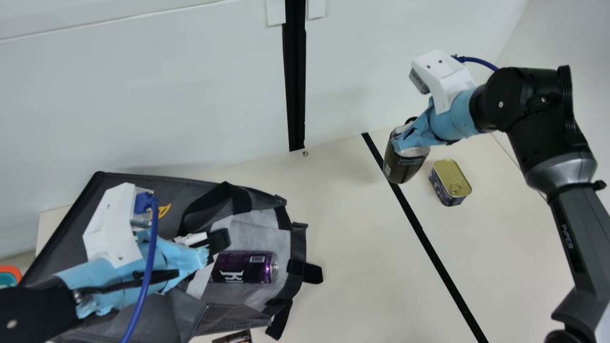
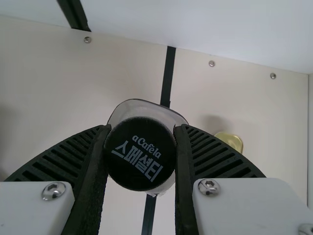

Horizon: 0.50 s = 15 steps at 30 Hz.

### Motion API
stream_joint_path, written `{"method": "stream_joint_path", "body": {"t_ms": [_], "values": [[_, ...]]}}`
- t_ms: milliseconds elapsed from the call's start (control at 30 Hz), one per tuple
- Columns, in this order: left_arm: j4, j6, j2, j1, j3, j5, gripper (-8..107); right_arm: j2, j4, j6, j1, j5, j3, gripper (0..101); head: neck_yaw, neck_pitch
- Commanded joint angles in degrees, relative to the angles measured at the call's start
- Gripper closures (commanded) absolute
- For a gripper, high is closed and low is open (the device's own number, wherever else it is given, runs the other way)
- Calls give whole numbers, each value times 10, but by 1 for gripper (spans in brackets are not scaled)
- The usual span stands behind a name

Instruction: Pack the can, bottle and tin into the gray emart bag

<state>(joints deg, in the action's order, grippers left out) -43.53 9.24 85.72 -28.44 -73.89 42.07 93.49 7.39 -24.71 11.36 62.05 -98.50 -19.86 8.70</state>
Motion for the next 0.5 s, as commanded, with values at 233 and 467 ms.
{"method": "stream_joint_path", "body": {"t_ms": [233, 467], "values": [[0, 0, 0, 0, 0, 0, 89, -44, 9, -24, -15, 3, 49, 101, -1, 13], [0, 0, 0, 0, 0, 0, 89, -75, 23, -56, -23, 6, 85, 101, -1, 13]]}}
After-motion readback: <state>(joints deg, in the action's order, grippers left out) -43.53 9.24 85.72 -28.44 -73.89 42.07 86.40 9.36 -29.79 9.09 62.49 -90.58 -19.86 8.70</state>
